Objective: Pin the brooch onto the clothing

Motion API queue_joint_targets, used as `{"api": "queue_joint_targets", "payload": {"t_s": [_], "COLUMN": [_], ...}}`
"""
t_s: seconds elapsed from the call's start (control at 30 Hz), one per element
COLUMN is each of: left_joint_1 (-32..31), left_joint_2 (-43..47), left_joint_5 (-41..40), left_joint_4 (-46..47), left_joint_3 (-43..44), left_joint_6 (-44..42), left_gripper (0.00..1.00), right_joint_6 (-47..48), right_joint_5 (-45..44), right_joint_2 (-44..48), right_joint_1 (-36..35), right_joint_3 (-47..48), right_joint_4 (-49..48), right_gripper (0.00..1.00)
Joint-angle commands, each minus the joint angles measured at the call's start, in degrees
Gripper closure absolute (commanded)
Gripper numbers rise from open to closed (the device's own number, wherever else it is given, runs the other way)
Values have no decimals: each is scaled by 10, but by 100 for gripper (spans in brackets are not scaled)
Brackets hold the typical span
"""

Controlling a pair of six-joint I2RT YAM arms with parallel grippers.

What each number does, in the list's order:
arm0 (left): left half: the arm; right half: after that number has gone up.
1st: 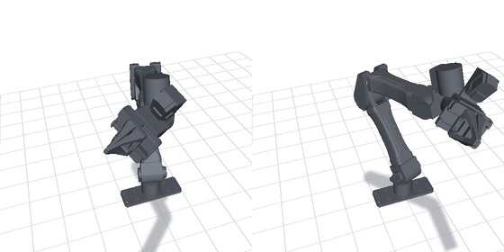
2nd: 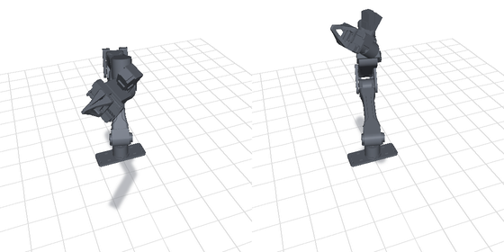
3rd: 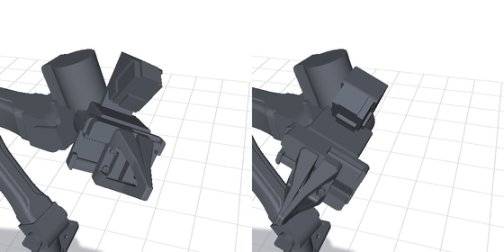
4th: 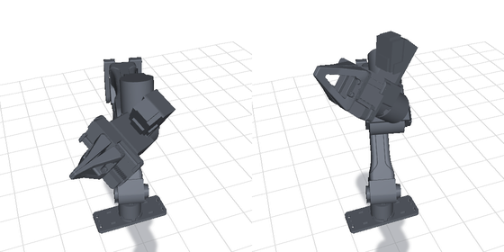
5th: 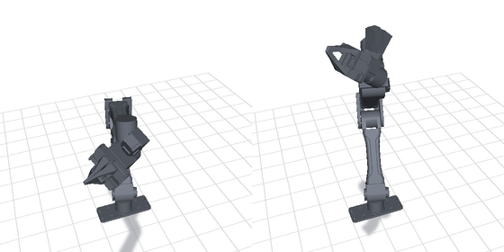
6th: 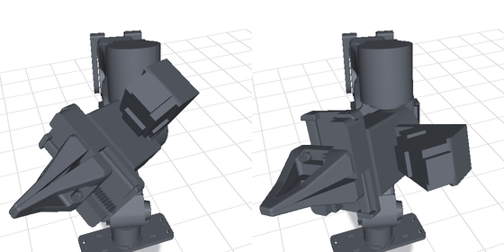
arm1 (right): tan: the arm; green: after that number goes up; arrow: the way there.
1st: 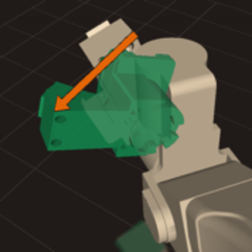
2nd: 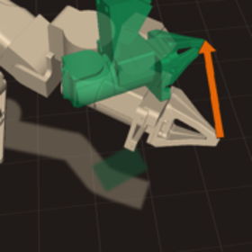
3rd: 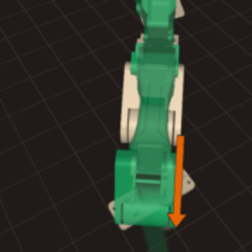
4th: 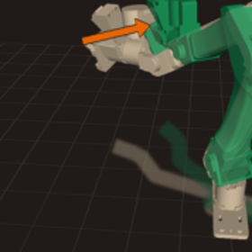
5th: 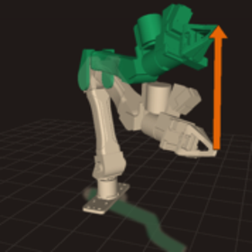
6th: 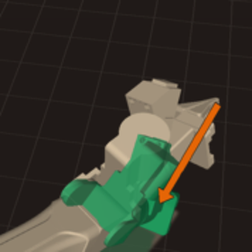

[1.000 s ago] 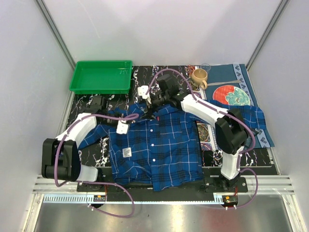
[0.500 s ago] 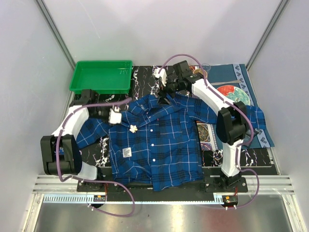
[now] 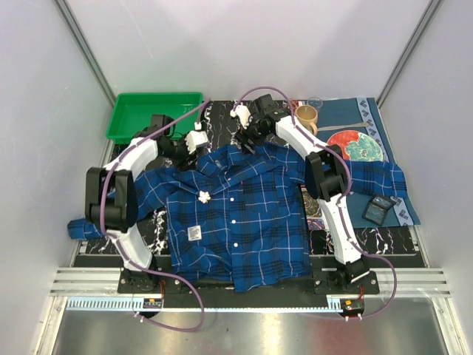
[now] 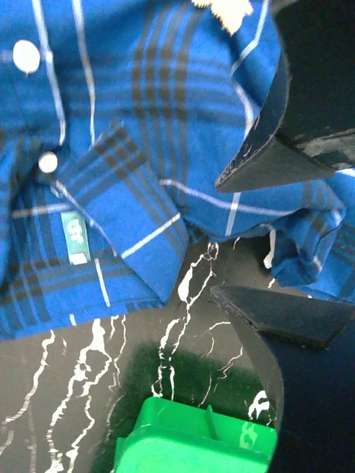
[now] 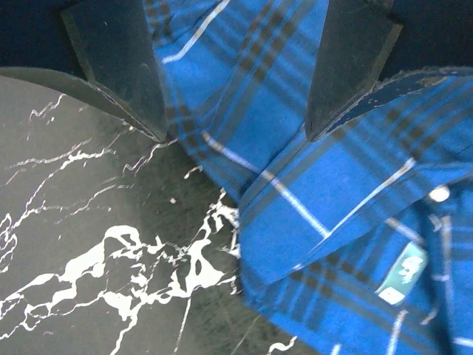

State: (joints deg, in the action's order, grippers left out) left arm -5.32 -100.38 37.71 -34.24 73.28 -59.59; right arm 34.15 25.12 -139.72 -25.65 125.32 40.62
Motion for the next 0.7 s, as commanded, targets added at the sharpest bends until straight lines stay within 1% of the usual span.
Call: {"api": "queue_joint_targets", "payload": {"t_s": [0.0, 0.13, 0.23, 0.3, 0.37, 0.43, 0.47, 0.5, 0.53, 0.57, 0.63, 0.67], "left_joint_1": [-9, -24, -32, -36, -41, -43, -44, -46, -49, -50, -49, -49], "left_joint_2": [-46, -81, -104, -115, -130, -136, -139, -142, -151, -155, -159, -156], "left_joint_5": [-92, -125, -152, -179, -192, -199, -203, -215, -223, -229, -218, -214], "left_joint_4": [9, -8, -39, -52, -68, -72, -72, -72, -72, -72, -72, -59], "left_joint_3": [63, 71, 83, 85, 90, 95, 96, 100, 102, 107, 125, 129], "left_joint_6": [109, 110, 101, 91, 89, 87, 88, 88, 89, 91, 102, 109], "left_gripper": [42, 39, 36, 34, 35, 37, 41, 44, 48, 57, 66, 73], "right_joint_6": [-9, -1, 9, 28, 42, 47, 50, 51, 54, 57, 51, 35], "right_joint_5": [-31, -25, -7, -3, -1, -2, -6, -10, -17, -22, -37, -38], "right_joint_2": [-50, -96, -98, -92, -79, -70, -69, -67, -66, -65, -60, -57], "right_joint_1": [1, 0, -2, -6, -9, -10, -10, -10, -9, -9, -6, 2], "right_joint_3": [84, 135, 135, 124, 98, 81, 78, 76, 75, 76, 76, 76], "right_joint_4": [23, 43, 58, 65, 63, 62, 61, 60, 60, 59, 43, 33], "right_gripper": [18, 16, 17, 19, 26, 35, 52, 65, 76, 100, 100, 100]}}
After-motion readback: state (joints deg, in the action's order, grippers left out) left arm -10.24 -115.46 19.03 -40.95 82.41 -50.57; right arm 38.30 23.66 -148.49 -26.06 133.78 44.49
